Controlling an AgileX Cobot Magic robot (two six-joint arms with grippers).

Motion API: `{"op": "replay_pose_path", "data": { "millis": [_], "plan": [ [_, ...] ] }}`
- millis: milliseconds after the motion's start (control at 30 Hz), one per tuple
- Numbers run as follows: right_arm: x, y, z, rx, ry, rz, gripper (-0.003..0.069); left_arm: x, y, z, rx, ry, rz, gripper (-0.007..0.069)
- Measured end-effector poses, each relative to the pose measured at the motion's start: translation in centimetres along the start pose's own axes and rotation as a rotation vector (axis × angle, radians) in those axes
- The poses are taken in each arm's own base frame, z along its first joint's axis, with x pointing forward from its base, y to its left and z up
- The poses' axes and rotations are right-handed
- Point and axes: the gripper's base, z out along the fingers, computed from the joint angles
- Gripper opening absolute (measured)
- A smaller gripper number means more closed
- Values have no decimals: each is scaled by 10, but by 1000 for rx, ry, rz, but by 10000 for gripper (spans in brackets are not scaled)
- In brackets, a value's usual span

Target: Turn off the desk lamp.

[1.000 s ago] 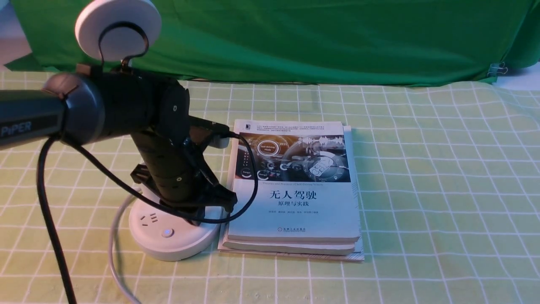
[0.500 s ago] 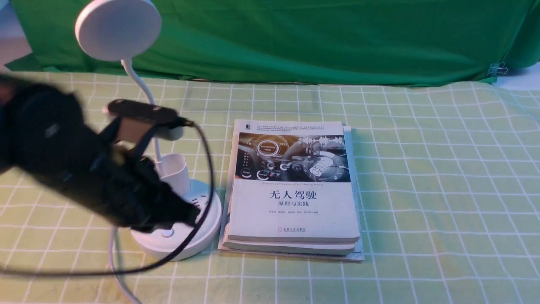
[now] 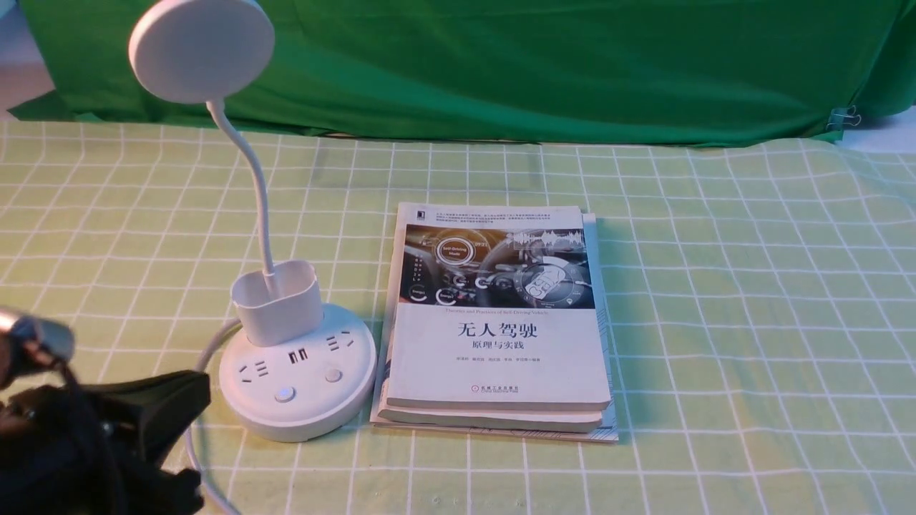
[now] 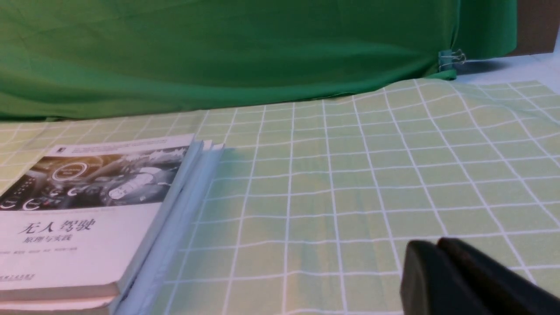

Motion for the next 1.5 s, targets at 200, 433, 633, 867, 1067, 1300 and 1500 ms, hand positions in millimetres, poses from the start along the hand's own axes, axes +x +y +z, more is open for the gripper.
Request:
{"op": "replay_pose_path", "data": {
  "millis": [200, 433, 633, 867, 1067, 1300, 1500],
  "plan": [
    [0, 0, 0, 0, 0, 1, 29, 15, 1, -5, -1, -5, 3, 2],
    [0, 0, 0, 0, 0, 0, 29, 18, 2, -4, -6, 4, 38, 2],
    [0, 0, 0, 0, 0, 0, 29, 20, 7, -7, -44, -121, 99, 2],
    [0, 0, 0, 0, 0, 0, 29, 41, 25, -30, -231, -308, 56, 2],
    [0, 0, 0, 0, 0, 0, 29, 61, 31, -41, -355, -368, 21, 2],
    [0, 0, 0, 0, -1, 0, 29, 72, 30, -47, -389, -329, -15, 2],
    [0, 0, 0, 0, 0, 2, 29, 76, 30, -47, -385, -298, -21, 2]
  ]
}}
